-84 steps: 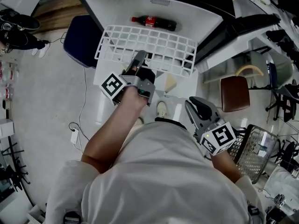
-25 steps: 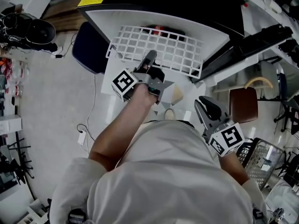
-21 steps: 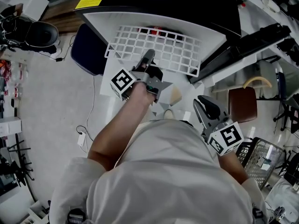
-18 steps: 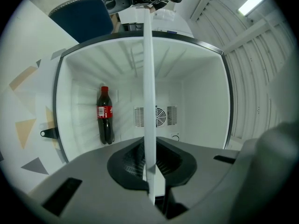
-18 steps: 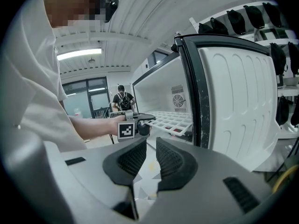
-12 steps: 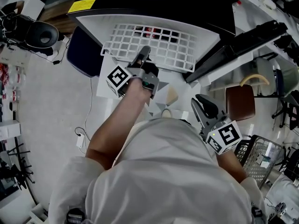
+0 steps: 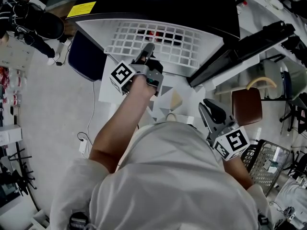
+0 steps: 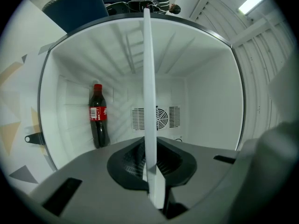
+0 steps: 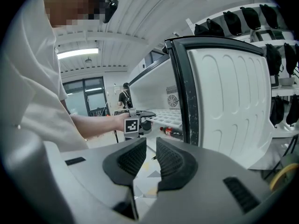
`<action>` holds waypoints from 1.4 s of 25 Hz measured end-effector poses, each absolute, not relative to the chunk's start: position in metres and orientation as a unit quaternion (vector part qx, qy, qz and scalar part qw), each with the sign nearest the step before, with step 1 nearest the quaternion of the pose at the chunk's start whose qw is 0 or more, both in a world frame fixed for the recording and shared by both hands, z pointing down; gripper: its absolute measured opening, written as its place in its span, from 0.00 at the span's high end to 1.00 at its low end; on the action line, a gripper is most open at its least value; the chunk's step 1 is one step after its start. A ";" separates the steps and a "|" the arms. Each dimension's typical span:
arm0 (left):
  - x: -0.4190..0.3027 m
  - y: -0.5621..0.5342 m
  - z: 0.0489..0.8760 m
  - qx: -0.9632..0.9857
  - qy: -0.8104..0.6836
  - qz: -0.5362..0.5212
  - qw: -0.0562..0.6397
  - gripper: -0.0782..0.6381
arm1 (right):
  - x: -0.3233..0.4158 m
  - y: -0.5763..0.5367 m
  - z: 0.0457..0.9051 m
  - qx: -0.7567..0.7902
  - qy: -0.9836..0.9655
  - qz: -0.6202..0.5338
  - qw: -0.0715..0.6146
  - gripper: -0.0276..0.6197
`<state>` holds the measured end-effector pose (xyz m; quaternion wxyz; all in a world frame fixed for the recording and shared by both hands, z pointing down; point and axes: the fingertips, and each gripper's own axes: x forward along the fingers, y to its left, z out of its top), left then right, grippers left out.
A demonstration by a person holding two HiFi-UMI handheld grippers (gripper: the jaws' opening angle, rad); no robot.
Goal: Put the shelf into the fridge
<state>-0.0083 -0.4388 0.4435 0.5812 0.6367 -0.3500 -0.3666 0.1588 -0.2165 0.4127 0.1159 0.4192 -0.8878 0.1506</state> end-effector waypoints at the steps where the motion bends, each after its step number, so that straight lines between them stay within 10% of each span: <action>1: -0.008 -0.441 0.444 0.637 -0.350 -0.366 0.581 0.84 | 0.160 -0.217 0.413 0.420 -0.887 0.151 0.116 0.84; 35: 0.003 -0.491 0.440 0.671 -0.360 -0.336 0.554 0.81 | 0.167 -0.214 0.409 0.447 -0.873 0.156 0.113 0.84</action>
